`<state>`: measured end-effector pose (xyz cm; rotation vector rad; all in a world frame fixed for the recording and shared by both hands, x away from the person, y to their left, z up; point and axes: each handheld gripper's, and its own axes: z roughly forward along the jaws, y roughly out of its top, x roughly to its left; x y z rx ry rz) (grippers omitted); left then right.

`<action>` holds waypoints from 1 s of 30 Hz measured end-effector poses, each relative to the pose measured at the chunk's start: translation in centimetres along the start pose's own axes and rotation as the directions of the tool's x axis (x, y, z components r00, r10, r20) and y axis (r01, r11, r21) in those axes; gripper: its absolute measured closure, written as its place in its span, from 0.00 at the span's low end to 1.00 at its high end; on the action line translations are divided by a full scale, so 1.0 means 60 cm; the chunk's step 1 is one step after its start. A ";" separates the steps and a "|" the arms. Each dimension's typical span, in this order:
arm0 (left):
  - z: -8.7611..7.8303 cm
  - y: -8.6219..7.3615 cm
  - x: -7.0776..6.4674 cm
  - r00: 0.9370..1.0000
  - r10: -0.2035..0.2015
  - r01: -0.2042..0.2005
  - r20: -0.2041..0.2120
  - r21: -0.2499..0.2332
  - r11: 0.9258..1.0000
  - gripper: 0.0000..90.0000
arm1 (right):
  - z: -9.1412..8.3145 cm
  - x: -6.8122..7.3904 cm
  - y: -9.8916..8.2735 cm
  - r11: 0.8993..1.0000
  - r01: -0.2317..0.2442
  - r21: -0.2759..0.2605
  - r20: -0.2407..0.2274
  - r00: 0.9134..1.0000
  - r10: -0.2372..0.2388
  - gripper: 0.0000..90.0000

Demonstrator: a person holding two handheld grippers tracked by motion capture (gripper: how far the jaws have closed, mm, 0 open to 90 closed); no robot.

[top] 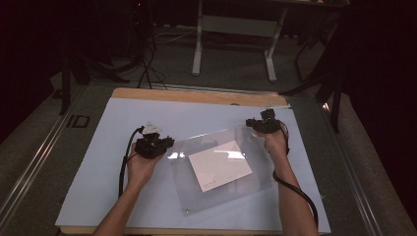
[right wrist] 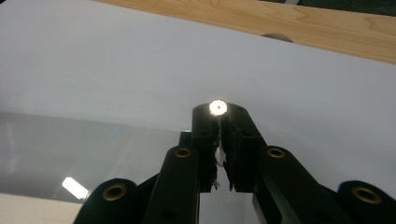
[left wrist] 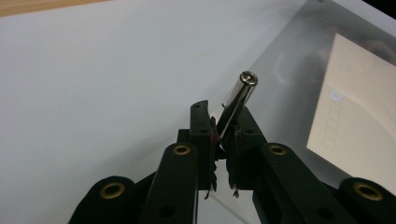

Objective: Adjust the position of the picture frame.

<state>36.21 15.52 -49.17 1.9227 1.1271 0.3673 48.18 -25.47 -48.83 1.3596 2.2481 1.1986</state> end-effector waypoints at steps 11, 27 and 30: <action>0.019 0.021 0.047 0.999 -0.024 0.025 -0.027 0.042 0.999 0.92 | -0.012 0.015 -0.014 1.000 -0.009 0.005 -0.018 1.000 0.009 0.91; 0.061 0.046 0.086 0.996 -0.046 0.053 -0.074 0.094 0.994 0.92 | -0.018 0.031 -0.042 0.999 -0.038 -0.001 -0.024 0.999 0.038 0.89; 0.069 0.046 0.085 0.996 -0.048 0.056 -0.080 0.103 0.993 0.92 | -0.017 0.028 -0.047 0.999 -0.053 -0.005 -0.020 0.998 0.053 0.88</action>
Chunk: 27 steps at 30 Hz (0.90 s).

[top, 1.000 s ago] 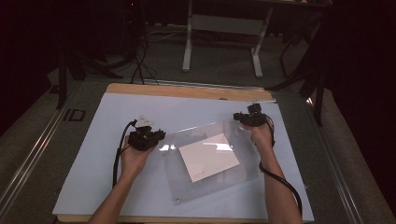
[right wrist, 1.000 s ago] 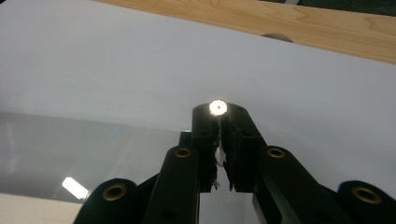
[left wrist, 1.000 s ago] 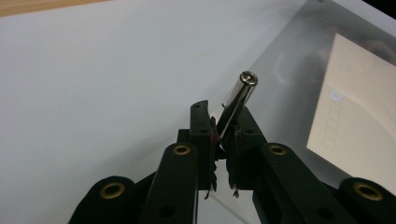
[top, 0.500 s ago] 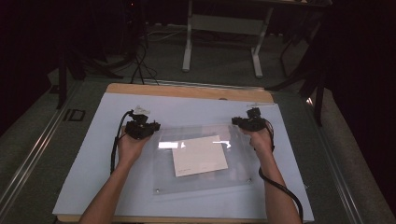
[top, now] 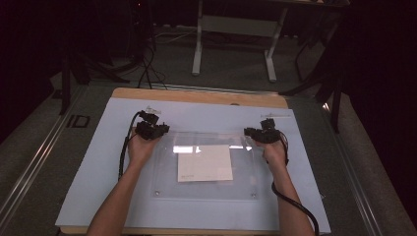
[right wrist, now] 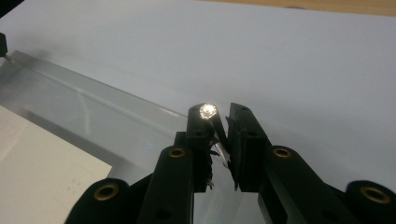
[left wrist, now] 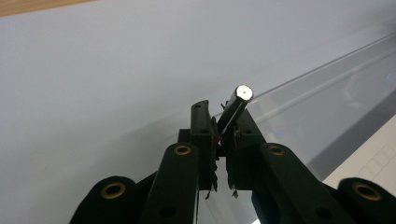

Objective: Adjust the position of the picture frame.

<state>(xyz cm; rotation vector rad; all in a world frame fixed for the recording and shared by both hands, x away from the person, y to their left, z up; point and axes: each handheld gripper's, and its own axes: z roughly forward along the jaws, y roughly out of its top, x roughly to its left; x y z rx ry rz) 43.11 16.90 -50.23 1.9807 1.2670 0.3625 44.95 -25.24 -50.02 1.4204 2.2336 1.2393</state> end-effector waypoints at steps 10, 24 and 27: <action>0.019 -0.006 0.003 1.000 -0.016 0.016 -0.005 0.032 0.999 0.93 | 0.010 -0.005 -0.010 1.000 -0.009 0.017 0.003 1.000 0.009 0.88; 0.029 -0.012 0.010 0.999 -0.034 0.034 0.013 0.021 0.999 0.92 | 0.016 -0.010 -0.024 0.999 -0.034 0.011 -0.010 0.999 0.034 0.88; 0.030 -0.014 0.010 0.999 -0.045 0.045 0.017 0.010 0.999 0.91 | 0.016 -0.011 -0.028 0.999 -0.045 -0.003 -0.016 0.999 0.045 0.88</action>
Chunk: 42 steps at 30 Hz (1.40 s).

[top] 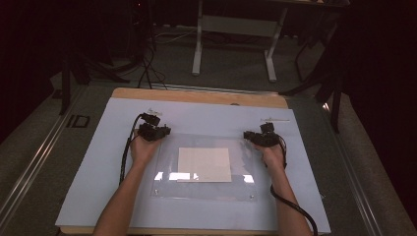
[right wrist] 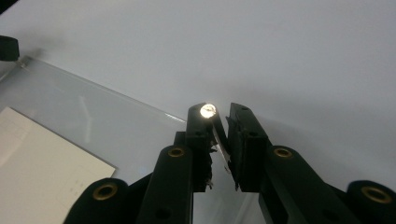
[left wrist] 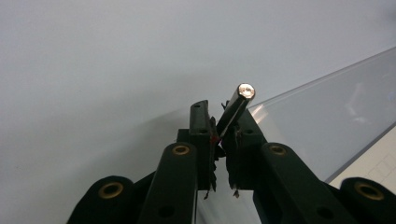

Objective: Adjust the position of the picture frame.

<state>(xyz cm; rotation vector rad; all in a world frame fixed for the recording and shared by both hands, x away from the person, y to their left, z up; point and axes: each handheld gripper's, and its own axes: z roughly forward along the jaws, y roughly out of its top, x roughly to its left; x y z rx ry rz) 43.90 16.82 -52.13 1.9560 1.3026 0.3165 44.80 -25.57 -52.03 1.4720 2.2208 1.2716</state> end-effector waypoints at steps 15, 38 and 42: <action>-0.035 -0.013 0.010 0.998 -0.002 0.008 0.055 -0.113 0.994 0.73 | -0.001 0.005 -0.006 0.999 0.049 -0.019 0.026 0.999 -0.048 0.87; -0.055 -0.046 0.008 0.996 0.059 -0.038 0.063 -0.287 0.957 0.89 | -0.028 0.024 -0.006 0.982 0.157 -0.105 0.096 0.984 -0.147 0.92; -0.049 -0.046 0.007 0.997 0.066 -0.051 0.044 -0.282 0.958 0.88 | -0.028 0.023 -0.008 0.980 0.160 -0.114 0.093 0.984 -0.150 0.92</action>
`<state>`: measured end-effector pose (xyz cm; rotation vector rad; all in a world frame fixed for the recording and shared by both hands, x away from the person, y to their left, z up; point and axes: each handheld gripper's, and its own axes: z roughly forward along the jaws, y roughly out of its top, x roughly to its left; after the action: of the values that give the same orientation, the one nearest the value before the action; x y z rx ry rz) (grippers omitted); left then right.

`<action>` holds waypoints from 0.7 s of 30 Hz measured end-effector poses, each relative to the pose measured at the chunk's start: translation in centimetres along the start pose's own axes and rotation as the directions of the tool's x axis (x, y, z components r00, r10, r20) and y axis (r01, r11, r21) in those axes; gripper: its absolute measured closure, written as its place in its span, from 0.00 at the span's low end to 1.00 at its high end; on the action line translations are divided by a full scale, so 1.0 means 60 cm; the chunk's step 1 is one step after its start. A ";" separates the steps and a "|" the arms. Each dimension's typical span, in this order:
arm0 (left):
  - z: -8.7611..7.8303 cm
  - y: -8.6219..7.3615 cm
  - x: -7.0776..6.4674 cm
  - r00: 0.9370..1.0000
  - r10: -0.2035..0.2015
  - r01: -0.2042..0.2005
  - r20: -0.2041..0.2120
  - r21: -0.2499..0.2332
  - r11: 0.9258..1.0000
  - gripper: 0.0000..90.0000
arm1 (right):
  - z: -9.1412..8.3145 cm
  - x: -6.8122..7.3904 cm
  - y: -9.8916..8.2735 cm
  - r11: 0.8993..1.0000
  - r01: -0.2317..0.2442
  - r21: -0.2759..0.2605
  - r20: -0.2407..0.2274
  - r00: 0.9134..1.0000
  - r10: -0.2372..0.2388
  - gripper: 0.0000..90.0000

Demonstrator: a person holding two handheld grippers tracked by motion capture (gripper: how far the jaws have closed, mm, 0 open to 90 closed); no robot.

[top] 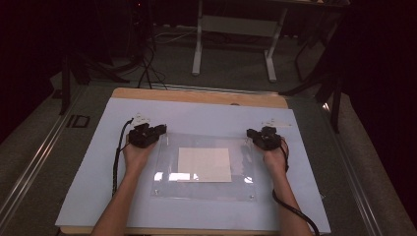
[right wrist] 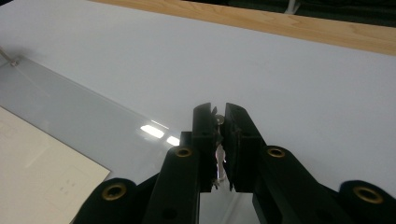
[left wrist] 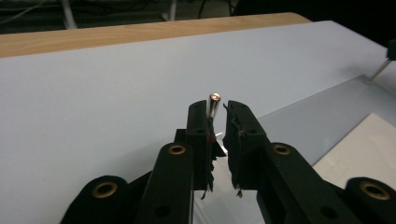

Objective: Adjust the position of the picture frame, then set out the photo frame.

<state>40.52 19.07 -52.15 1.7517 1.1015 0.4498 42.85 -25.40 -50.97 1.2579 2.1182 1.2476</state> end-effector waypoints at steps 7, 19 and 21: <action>0.015 -0.001 0.006 1.000 -0.027 0.027 0.005 -0.024 0.999 0.82 | 0.000 -0.002 -0.001 1.000 -0.001 -0.004 -0.008 1.000 0.001 0.92; 0.031 0.004 0.002 1.000 -0.027 0.027 0.005 -0.014 1.000 0.91 | 0.000 -0.004 -0.004 1.000 -0.001 -0.010 -0.014 1.000 0.001 0.92; 0.031 0.005 0.003 1.000 -0.029 0.029 0.006 -0.013 1.000 0.91 | 0.000 -0.004 -0.005 1.000 -0.002 -0.009 -0.013 1.000 0.002 0.91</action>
<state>42.07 18.17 -52.78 1.7227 1.1157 0.4330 42.82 -25.66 -51.24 1.2515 2.1188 1.2677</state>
